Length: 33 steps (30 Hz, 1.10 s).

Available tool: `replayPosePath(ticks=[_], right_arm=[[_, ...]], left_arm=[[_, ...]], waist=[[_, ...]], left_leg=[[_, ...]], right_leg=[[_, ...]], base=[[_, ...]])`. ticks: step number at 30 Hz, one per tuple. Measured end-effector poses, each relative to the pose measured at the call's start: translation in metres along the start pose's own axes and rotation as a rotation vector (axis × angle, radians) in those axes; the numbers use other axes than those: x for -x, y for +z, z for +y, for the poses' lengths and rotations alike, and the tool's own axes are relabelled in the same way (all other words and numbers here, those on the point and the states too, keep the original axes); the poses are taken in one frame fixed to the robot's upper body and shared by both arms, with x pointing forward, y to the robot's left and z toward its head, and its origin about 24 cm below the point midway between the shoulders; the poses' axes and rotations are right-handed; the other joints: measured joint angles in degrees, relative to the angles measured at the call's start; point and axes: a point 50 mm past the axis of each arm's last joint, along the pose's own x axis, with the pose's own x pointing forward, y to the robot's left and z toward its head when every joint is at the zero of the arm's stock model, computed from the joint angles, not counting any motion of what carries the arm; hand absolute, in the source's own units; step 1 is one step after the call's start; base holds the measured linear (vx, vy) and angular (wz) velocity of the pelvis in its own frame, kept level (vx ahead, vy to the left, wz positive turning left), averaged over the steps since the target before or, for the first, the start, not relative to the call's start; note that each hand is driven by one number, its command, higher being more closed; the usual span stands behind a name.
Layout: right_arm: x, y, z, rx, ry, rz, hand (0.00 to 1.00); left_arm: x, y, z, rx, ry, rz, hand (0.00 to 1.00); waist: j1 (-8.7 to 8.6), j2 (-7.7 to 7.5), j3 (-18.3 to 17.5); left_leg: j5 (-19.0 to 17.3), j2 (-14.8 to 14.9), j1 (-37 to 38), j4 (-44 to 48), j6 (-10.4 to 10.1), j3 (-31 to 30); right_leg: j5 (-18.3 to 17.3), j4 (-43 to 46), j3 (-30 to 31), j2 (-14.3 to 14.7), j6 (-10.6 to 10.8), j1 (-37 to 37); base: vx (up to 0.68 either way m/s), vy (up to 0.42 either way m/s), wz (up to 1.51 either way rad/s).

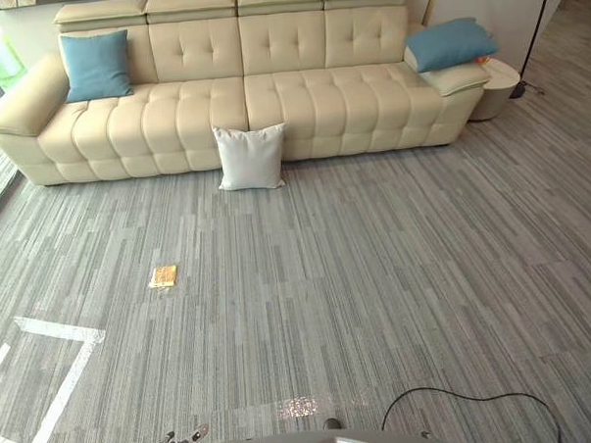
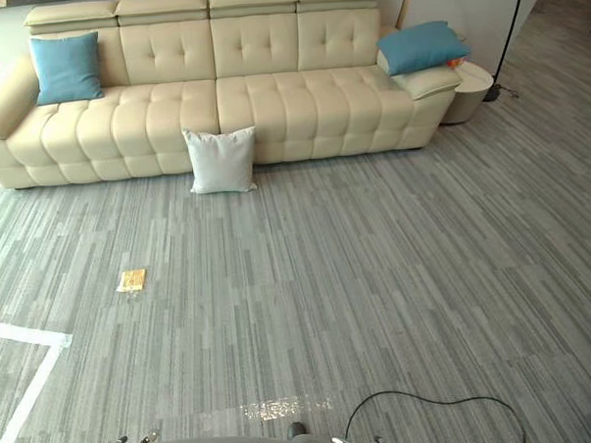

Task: Pick up cushions and gather them together orderly.

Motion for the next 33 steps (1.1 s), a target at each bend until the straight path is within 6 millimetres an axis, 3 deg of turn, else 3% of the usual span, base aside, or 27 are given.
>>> replayPosePath(ticks=[12,33], right_arm=[[-0.003,0.023,0.01,0.033,0.022,-0.06,0.0],[-0.004,0.025,0.012,0.036,0.029,-0.064,0.0]], left_arm=[[-0.002,0.011,-0.003,0.012,-0.009,-0.035,0.0],[-0.005,0.016,-0.001,-0.022,-0.03,-0.035,0.0]], waist=[[0.06,-0.49,2.1],[0.07,-1.36,2.8]], left_leg=[[0.2,0.0,1.6,-1.0,-0.4,0.1],[1.4,0.1,1.6,-3.2,-0.3,0.5]], right_leg=[[0.3,-1.3,-1.6,0.0,0.4,1.5],[0.4,-1.5,-1.6,0.1,0.3,0.7]], base=[[-0.01,-0.006,0.01],[-0.04,-0.014,-0.01]])
